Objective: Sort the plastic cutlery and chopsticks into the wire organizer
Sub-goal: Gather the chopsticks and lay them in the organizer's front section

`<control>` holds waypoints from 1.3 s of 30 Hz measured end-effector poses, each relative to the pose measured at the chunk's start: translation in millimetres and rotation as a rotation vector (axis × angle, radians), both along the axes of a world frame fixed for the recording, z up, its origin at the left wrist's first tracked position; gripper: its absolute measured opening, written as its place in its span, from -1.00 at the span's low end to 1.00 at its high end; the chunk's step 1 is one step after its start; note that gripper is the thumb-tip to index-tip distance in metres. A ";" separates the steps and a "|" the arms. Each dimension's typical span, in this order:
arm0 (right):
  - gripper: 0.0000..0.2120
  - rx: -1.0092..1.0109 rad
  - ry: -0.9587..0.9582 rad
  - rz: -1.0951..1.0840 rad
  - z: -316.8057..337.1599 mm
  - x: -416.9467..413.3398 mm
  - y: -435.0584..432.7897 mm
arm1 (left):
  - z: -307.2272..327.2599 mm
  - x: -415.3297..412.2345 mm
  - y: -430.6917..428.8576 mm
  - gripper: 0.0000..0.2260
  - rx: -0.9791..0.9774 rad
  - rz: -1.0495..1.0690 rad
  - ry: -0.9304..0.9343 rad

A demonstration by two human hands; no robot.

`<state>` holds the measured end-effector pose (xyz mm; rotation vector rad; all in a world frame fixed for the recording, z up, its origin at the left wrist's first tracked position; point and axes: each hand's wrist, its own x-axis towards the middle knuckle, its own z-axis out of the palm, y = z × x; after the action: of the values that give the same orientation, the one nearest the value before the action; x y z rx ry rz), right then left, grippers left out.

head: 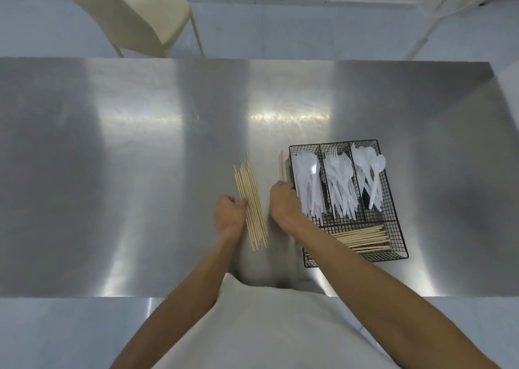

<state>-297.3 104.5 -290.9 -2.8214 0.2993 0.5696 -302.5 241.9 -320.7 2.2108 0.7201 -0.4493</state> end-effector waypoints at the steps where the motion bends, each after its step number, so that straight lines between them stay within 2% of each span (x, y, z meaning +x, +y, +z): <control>1: -0.66 -0.036 -0.002 -0.016 -5.3 2.7 2.6 | -1.5 1.1 -2.1 -0.70 -0.016 0.018 0.031; 5: -0.75 -0.047 -0.007 -0.082 -16.5 11.6 7.9 | -3.7 5.0 -11.2 -0.75 -0.076 0.090 0.112; 8: -0.88 0.067 0.041 -0.231 -18.1 13.5 9.9 | -2.9 9.9 -14.6 -0.75 -0.134 0.144 0.185; 11: -0.92 0.151 0.126 -0.293 -18.2 13.7 12.2 | -1.3 15.7 -15.4 -0.74 -0.201 0.187 0.221; 15: -0.90 0.197 0.171 -0.307 -18.3 13.6 10.6 | 2.2 17.9 -12.4 -0.81 -0.198 0.184 0.207; 19: -0.82 0.294 0.058 -0.420 -21.9 10.7 4.8 | 3.8 14.4 -4.6 -0.70 -0.175 0.220 0.117; 23: -0.84 0.361 -0.027 -0.427 -26.0 3.3 3.7 | 3.8 11.2 0.5 -0.82 -0.187 0.271 0.065; 29: -0.85 0.316 -0.028 -0.465 -26.9 -0.3 13.7 | 3.8 11.8 -23.9 -0.81 -0.162 0.188 0.062; 33: -0.80 0.289 0.038 -0.470 -23.5 4.8 20.6 | 5.7 17.1 -36.3 -0.82 -0.123 0.231 0.100; 35: -0.76 0.302 0.069 -0.451 -23.4 6.0 20.0 | 6.3 21.9 -36.5 -0.84 -0.137 0.245 0.130; 37: -0.73 0.347 0.083 -0.439 -25.3 6.6 17.2 | 9.4 25.4 -33.5 -0.74 -0.138 0.241 0.147; 39: -0.72 0.418 0.043 -0.466 -26.2 7.1 13.5 | 9.7 26.5 -28.5 -0.74 -0.154 0.220 0.159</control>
<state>-290.2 117.9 -317.1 -2.2366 0.7274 0.5139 -276.0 213.4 -311.0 1.9416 0.9689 -0.5537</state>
